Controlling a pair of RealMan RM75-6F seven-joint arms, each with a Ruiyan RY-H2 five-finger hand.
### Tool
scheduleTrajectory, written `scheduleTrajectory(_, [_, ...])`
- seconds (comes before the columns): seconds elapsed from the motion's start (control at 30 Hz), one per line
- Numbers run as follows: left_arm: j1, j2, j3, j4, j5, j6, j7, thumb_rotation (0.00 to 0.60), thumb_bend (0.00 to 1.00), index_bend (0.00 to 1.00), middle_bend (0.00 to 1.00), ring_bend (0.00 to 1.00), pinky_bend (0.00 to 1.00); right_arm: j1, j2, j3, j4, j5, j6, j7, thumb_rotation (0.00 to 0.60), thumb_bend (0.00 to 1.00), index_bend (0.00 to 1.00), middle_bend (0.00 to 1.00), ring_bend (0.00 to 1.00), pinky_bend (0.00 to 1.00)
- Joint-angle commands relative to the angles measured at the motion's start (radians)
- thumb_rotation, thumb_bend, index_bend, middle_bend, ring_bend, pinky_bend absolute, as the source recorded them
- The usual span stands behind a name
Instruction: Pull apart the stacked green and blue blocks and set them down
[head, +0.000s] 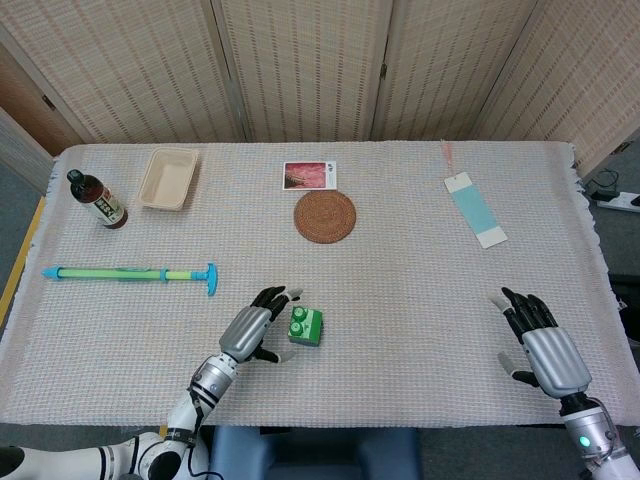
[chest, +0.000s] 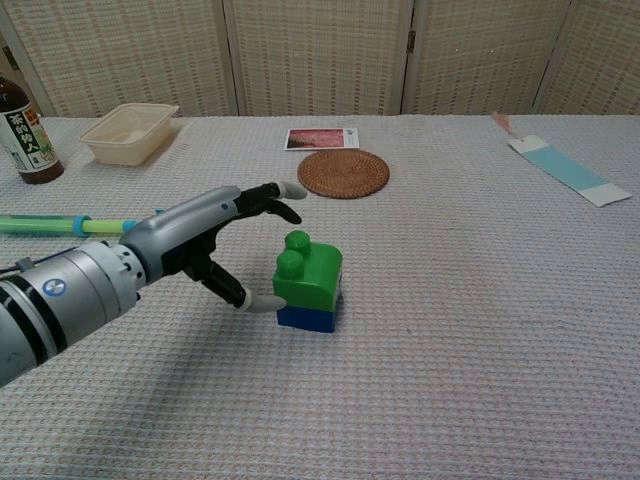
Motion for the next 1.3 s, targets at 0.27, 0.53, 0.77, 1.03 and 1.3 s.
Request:
scheduleTrajectory(0.27, [-0.031,-0.042,-0.015,0.105,0.002,-0.012,-0.092,0.6,0.25,0.2,0.27,0.0,0.0,0.007,0.003,0.008,0.009,0.019,-0.017,0.02,0.6,0.41,0.0,0.0,0.0,0.0])
scheduleTrajectory(0.53, [-0.04,-0.054,0.002,0.139,0.02,-0.018,-0.147,0.6,0.25,0.21,0.29,0.0,0.0,0.006,0.005,0.005,0.006,0.014,-0.013,0.024,0.6,0.41,0.0,0.0,0.0,0.0])
scheduleTrajectory(0.77, [-0.041,-0.076,0.007,0.172,0.027,0.0,-0.167,0.6,0.25,0.27,0.36,0.02,0.0,0.006,0.006,0.006,0.008,0.016,-0.015,0.028,0.6,0.41,0.0,0.0,0.0,0.0])
scheduleTrajectory(1.03, [-0.027,-0.118,0.012,0.225,0.061,0.064,-0.22,0.6,0.27,0.44,0.51,0.08,0.0,0.005,0.005,0.005,0.007,0.014,-0.013,0.023,0.6,0.41,0.0,0.0,0.0,0.0])
scheduleTrajectory(1.3, [0.0,-0.15,0.021,0.261,0.098,0.148,-0.263,0.6,0.32,0.59,0.66,0.17,0.0,0.009,0.001,0.004,0.011,0.018,-0.026,0.021,0.6,0.41,0.0,0.0,0.0,0.0])
